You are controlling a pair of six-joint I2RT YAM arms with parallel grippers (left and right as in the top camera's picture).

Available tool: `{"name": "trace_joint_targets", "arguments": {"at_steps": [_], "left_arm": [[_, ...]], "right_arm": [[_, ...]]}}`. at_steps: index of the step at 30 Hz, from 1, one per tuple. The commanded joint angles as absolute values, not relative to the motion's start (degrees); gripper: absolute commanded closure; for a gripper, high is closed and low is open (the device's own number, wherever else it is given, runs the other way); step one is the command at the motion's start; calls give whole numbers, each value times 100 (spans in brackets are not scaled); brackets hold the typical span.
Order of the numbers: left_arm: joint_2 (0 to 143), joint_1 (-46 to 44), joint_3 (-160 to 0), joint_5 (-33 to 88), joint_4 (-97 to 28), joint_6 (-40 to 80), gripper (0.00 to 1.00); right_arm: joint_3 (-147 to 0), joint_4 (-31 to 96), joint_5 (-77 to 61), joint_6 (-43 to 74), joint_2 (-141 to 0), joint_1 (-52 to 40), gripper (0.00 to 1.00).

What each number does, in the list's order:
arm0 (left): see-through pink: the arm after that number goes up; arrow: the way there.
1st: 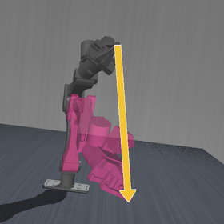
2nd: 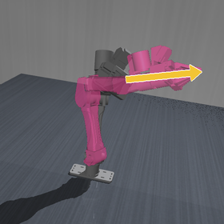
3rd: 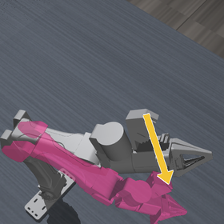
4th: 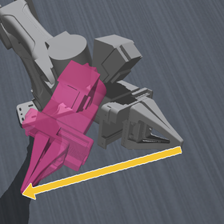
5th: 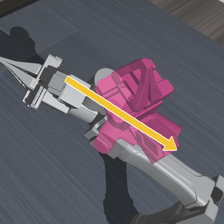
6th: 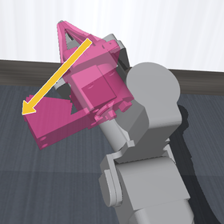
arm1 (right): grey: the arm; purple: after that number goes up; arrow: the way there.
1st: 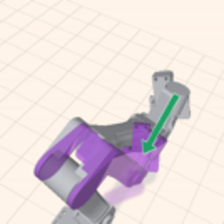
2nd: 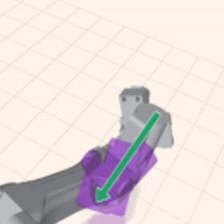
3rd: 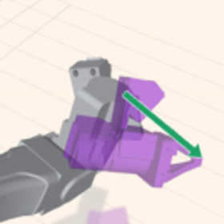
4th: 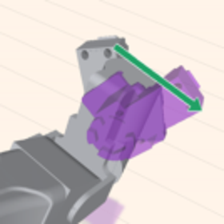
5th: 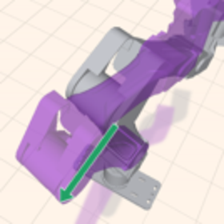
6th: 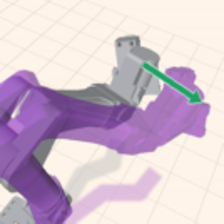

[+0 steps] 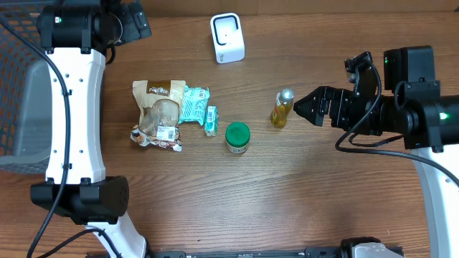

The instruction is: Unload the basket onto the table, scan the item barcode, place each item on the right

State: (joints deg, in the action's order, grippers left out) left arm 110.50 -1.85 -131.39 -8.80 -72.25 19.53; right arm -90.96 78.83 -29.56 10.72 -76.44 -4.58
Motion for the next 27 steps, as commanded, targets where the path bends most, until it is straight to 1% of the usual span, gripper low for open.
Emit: {"name": "trace_joint_targets", "arguments": {"at_steps": [1,5,27], "left_arm": [[11015,-191,-13249,-895,-7220,1973,0],[11015,-191,-13246,-895,-7220,1973,0],[11015,-191,-13249,-895,-7220,1973,0]], "right_arm": [[-9198,7852,-2864,1068,-7599,-447,0],[-9198,7852,-2681,1068,-7599,-447,0],[-9198,7688,-2679,1066,-7601,-447,0]]}}
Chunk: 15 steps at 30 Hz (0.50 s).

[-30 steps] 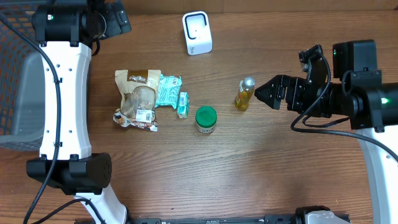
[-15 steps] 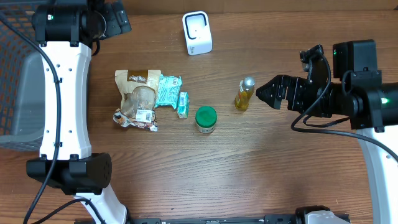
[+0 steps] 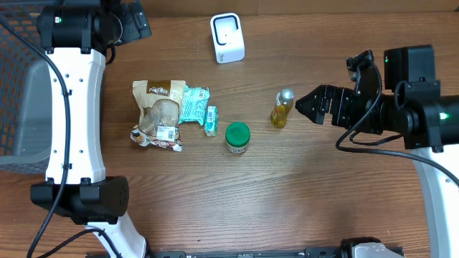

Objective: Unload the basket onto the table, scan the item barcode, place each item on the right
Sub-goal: 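Lower the right gripper over the yellow bottle cap to grasp it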

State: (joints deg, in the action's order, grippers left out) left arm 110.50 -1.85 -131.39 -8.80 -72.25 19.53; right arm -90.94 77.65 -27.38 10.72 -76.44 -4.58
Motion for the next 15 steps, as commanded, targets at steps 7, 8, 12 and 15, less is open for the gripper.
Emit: {"name": "trace_joint_targets", "arguments": {"at_steps": [7,8,12,15], "left_arm": [[11015,-191,-13249,-895,-7220,1973,1],[11015,-191,-13249,-895,-7220,1973,0],[11015,-191,-13249,-895,-7220,1973,1],[11015,-191,-13249,-895,-7220,1973,0]], "right_arm": [[-9172,7808,-2679,1044,-7671,-449,0],[-9146,7795,-2681,1044,-7671,-449,0],[-9065,7815,-2685,956,-7671,-449,0],[-8967,7824,-2674,891,-7675,-449,2]]}}
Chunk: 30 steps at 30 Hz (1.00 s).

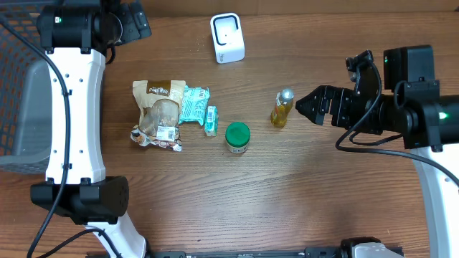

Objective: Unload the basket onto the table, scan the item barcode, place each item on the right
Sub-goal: 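Lower the right gripper over the yellow bottle cap to grasp it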

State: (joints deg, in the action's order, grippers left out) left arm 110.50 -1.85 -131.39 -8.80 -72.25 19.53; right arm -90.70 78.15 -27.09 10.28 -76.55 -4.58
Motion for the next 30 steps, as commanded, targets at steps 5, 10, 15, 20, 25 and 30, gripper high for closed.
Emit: {"name": "trace_joint_targets", "arguments": {"at_steps": [5,10,15,20,25,30], "left_arm": [[11015,-191,-13249,-895,-7220,1973,0],[11015,-191,-13249,-895,-7220,1973,0],[11015,-191,-13249,-895,-7220,1973,0],[11015,-191,-13246,-895,-7220,1973,0],[11015,-191,-13249,-895,-7220,1970,0],[11015,-191,-13249,-895,-7220,1973,1]], "right_arm": [[-8831,7822,-2528,856,-7675,-462,5],[-8617,7542,-2486,880,-7675,-657,5],[-8460,7260,-2110,1125,-7741,-985,0],[-8460,7150,-880,1831,-7948,-1409,0],[-8460,6914,-281,1979,-8401,-1918,0],[-8460,6593,139,1946,-8829,-2185,0]]}}
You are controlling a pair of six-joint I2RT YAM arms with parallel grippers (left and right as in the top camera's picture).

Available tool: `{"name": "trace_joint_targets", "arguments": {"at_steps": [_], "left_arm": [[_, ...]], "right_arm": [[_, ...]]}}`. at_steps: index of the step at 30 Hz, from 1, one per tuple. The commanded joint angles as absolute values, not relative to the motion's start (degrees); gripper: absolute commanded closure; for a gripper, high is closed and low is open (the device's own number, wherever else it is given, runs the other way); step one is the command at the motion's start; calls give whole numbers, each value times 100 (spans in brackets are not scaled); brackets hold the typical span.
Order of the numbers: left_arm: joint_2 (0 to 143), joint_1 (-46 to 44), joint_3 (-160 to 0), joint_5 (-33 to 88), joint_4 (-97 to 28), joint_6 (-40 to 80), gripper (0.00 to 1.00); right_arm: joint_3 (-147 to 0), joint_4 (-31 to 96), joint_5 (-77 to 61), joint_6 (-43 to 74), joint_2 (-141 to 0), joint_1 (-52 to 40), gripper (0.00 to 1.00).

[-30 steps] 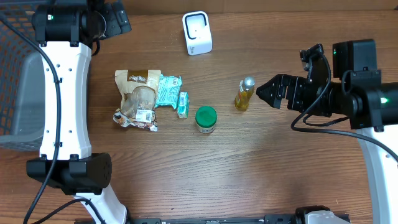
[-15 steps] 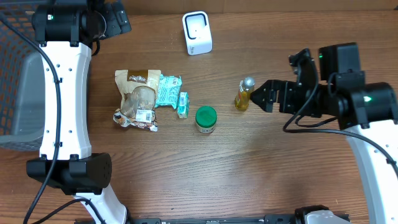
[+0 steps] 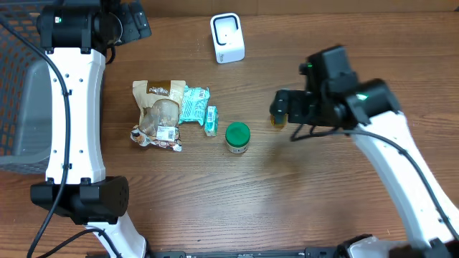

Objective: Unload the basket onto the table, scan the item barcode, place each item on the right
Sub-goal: 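Lower the right gripper over the yellow bottle cap to grasp it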

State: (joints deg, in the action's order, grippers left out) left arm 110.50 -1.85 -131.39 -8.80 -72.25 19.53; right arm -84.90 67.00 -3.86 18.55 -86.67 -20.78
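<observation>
A small yellow bottle (image 3: 275, 118) stands right of the table's middle, and only its lower edge shows. My right gripper (image 3: 281, 106) sits directly over it, hiding the cap and body; how the jaws stand does not show. The white barcode scanner (image 3: 227, 38) stands at the back centre. My left gripper (image 3: 133, 20) stays at the far back left, away from every item, its fingers indistinct.
A green-lidded jar (image 3: 237, 137) stands just left of the bottle. Further left lie a brown snack bag (image 3: 158, 115), a teal packet (image 3: 193, 103) and a small teal box (image 3: 211, 120). A grey mesh basket (image 3: 21, 93) fills the left edge.
My right arm has swung in from the right edge. Its gripper was a short way right of the bottle and now covers the bottle from above. The left arm is unchanged.
At all three earlier moments my right gripper pointed at the bottle from just to its right, barely shifting. The items and left arm kept still throughout. Now the right gripper is on top of the bottle, which stands where it did.
</observation>
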Motion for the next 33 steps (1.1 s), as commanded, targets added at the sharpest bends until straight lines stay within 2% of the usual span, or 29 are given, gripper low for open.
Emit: {"name": "trace_joint_targets", "arguments": {"at_steps": [1,4,8,33], "left_arm": [[11015,-191,-13249,-895,-7218,1973,0],[11015,-191,-13249,-895,-7220,1970,0],[11015,-191,-13249,-895,-7220,1973,1],[11015,-191,-13249,-895,-7218,1973,1]], "right_arm": [[-8460,6578,139,1946,-8877,-2198,0],[-8486,6143,148,1369,-8895,-2193,0],[-8499,5704,141,1326,-8914,-2064,0],[-8495,5275,360,886,-10575,-2067,0]]}}
